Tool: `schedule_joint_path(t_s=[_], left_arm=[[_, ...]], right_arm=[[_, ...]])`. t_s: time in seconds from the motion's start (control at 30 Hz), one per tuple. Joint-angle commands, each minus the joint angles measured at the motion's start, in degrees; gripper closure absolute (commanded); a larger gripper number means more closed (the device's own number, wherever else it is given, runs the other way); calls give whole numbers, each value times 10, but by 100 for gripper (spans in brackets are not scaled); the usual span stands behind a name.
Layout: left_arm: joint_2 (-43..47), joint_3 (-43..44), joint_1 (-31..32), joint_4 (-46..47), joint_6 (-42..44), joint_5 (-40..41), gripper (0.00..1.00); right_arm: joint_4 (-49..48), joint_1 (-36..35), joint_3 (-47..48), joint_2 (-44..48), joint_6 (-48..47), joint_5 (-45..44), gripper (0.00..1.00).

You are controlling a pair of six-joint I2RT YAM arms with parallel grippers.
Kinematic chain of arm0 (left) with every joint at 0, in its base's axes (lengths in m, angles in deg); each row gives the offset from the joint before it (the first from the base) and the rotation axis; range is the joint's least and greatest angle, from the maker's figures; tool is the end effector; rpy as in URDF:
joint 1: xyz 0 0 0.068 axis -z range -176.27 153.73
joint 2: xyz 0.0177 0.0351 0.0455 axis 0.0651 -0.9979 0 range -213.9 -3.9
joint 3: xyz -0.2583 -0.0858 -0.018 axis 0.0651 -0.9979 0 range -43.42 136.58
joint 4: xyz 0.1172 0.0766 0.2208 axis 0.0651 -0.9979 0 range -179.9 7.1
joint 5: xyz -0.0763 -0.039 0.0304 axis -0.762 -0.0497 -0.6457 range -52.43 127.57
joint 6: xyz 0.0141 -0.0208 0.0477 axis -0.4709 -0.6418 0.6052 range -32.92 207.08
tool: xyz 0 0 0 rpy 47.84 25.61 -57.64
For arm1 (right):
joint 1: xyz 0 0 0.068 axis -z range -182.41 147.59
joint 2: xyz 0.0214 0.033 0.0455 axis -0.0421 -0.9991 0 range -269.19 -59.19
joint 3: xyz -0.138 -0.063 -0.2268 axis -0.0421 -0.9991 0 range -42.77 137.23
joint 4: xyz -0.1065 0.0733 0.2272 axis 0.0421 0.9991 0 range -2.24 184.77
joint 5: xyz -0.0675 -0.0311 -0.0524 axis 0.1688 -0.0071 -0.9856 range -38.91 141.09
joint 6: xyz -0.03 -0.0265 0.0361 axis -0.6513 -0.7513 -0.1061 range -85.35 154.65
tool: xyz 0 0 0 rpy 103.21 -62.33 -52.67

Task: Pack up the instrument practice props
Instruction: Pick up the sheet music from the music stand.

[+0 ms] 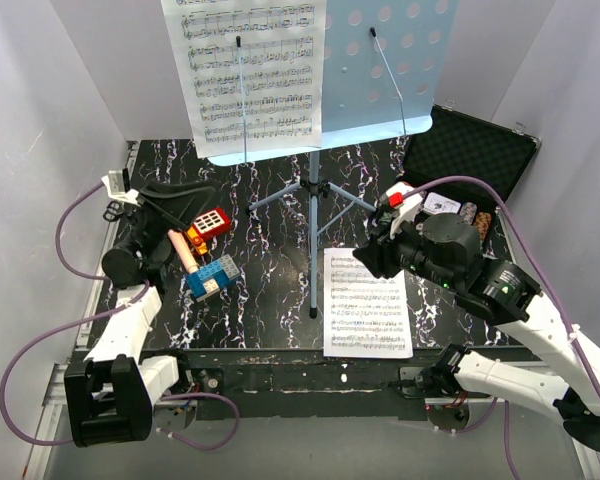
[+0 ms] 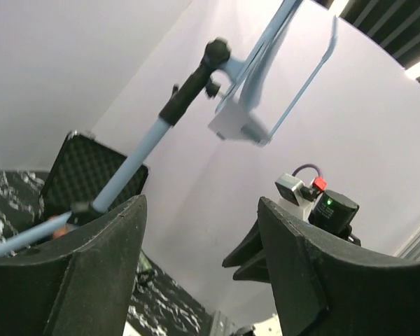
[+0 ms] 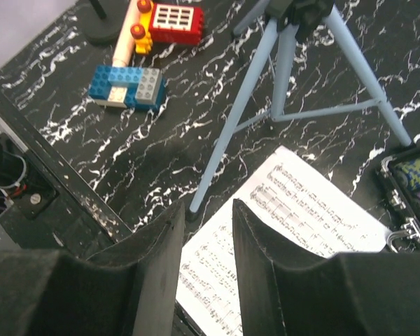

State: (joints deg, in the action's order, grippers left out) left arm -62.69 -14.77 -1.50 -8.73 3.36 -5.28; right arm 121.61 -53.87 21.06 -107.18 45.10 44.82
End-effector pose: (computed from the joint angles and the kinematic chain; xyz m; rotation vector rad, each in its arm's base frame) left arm 0.1986 -0.0062 0.3377 -0.0346 1.1604 -1.5297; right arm 0.1069 0.1278 0.4005 -0.6045 1.8363 0.6313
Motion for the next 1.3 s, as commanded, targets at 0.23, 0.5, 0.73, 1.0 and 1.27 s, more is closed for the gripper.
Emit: schedule_joint_path(t_s=[0.23, 0.5, 0.73, 1.0, 1.27], left_arm=[[-48, 162, -14, 58, 14, -20, 42], [-45, 165, -23, 28, 38, -20, 44], [-72, 212, -35, 34, 31, 0, 48], [-98, 256, -34, 67, -1, 0, 51], [-116, 299, -9, 66, -7, -14, 52]], right_arm=[[13, -1, 58, -6, -12, 5, 59], [12, -1, 59, -15, -17, 6, 59], [10, -1, 60, -22, -19, 7, 59], [4, -2, 71, -31, -17, 16, 59], [0, -2, 93, -46, -13, 26, 59]])
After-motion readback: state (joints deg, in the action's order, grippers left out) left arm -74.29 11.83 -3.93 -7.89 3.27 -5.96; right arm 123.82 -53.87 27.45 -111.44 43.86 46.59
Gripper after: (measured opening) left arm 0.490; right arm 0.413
